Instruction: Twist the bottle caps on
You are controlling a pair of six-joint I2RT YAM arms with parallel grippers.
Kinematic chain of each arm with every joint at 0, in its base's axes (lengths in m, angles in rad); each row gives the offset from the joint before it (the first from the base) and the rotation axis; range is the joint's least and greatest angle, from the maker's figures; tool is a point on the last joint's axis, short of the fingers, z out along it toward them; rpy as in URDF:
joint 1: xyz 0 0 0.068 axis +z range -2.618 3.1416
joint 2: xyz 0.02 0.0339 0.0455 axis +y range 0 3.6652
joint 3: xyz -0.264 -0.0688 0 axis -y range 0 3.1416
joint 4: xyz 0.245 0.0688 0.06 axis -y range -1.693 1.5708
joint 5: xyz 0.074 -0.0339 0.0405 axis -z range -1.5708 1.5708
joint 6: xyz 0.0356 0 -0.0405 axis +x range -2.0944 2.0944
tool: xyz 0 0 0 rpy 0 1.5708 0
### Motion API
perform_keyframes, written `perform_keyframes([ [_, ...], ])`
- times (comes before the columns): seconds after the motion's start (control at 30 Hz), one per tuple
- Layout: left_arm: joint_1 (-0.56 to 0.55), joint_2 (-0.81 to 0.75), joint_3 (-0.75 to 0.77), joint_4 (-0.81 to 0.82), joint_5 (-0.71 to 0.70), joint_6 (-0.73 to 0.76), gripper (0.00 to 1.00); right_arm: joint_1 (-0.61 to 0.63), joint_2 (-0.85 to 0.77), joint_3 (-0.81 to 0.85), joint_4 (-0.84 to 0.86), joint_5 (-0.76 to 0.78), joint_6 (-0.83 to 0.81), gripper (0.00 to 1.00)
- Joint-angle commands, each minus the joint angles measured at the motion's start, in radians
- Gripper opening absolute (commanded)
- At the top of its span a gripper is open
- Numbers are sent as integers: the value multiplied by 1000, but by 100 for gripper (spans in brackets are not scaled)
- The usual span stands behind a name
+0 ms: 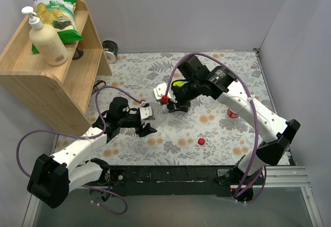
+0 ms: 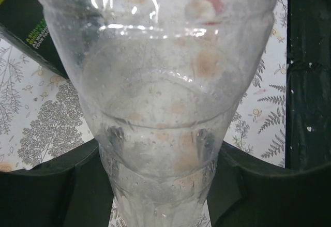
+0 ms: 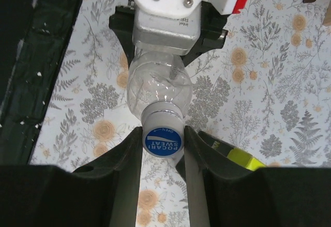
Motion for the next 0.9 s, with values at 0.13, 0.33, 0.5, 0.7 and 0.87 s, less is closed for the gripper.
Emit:
perform_keyframes([
  [0.13,-23,-28,47,326,-68,-152,0,-17,60,-31,128,-145,453,24],
  [0.33,-47,5,70,365,-204,-164,0,-20,183,37,137,-91,745,20],
  [0.5,-48,0,63,330,-249,-213,0,-20,204,67,128,7,808,20],
  [0.7,-47,-26,29,169,-228,-181,0,-22,174,153,105,105,750,48],
  [0.87,-37,-46,3,27,-162,-159,0,-26,123,207,60,136,675,68],
])
